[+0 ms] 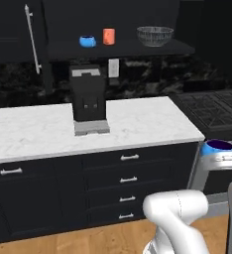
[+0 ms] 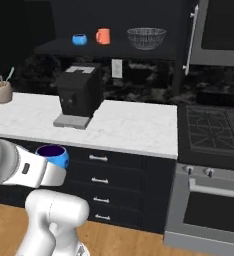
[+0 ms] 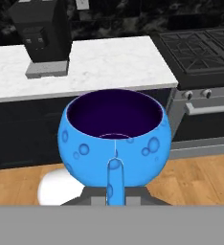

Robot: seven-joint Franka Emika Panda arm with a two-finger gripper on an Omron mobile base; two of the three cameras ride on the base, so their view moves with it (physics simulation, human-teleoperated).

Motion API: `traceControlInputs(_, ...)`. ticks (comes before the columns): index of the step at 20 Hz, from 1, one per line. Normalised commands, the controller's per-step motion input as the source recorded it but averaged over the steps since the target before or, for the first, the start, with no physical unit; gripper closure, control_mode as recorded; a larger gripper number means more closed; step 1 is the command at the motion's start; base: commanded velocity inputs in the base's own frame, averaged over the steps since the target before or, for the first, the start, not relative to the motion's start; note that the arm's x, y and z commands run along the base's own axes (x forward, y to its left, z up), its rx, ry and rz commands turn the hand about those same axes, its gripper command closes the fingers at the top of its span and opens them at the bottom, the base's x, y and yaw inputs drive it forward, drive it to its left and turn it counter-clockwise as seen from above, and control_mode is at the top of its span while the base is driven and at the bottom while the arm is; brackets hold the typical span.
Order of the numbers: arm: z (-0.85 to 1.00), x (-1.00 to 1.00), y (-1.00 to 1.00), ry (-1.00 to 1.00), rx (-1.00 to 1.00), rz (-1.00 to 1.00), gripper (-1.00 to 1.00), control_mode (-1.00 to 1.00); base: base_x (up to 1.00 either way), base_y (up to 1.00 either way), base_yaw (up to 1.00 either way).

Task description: Gather all objects into one cabinet and sort the glasses and bowls to opposite sides.

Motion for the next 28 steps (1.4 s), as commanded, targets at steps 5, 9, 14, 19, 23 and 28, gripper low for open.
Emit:
traceControlInputs(5, 0.0, 0.0, 0.0, 0.0, 0.0, 0.0, 1.0, 1.0, 0.06, 0.76, 0.01)
traceControlInputs(9, 0.0, 0.0, 0.0, 0.0, 0.0, 0.0, 1.0, 1.0, 0.92, 0.1, 0.1)
traceControlInputs(14, 0.0, 0.0, 0.0, 0.0, 0.0, 0.0, 1.0, 1.0, 1.0, -0.11, 0.16)
traceControlInputs(19, 0.0, 0.0, 0.0, 0.0, 0.0, 0.0, 1.0, 1.0, 1.0, -0.01, 0.15)
traceControlInputs(23, 0.0, 0.0, 0.0, 0.0, 0.0, 0.0, 1.0, 1.0, 1.0, 0.0, 0.12)
traceControlInputs(28, 0.0, 0.0, 0.0, 0.0, 0.0, 0.0, 1.0, 1.0, 1.0, 0.0, 0.08)
